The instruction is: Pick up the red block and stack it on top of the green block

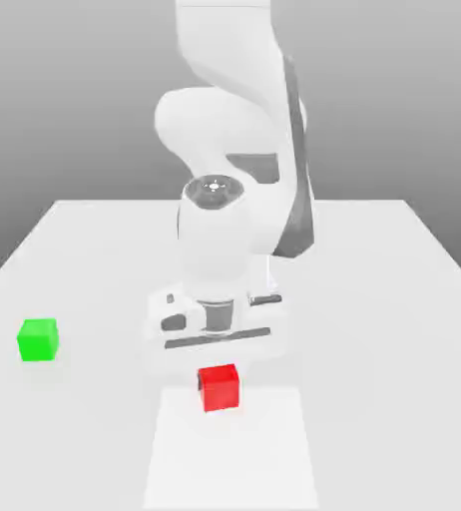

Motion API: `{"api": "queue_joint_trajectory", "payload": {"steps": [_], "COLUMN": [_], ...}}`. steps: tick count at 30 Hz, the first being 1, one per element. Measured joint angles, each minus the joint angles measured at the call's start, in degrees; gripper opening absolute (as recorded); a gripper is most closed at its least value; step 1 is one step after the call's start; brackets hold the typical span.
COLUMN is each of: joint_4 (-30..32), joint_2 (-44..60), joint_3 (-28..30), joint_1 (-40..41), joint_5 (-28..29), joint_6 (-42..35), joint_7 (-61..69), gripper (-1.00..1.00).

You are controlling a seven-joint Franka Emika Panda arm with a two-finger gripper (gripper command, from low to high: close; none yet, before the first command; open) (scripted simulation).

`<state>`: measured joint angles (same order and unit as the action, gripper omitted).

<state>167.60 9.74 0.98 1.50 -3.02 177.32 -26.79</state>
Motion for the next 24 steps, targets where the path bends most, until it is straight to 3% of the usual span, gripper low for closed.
{"api": "queue_joint_trajectory", "payload": {"steps": [10, 24], "joint_4": [2.0, -5.9], "joint_2": [-16.6, -18.7], "joint_3": [2.0, 21.5], "joint_1": [1.0, 32.1], "joint_5": [4.1, 10.4], "joint_6": [-14.5, -24.1], "joint_7": [-3.6, -25.9], "gripper": [-1.0, -1.0]}}
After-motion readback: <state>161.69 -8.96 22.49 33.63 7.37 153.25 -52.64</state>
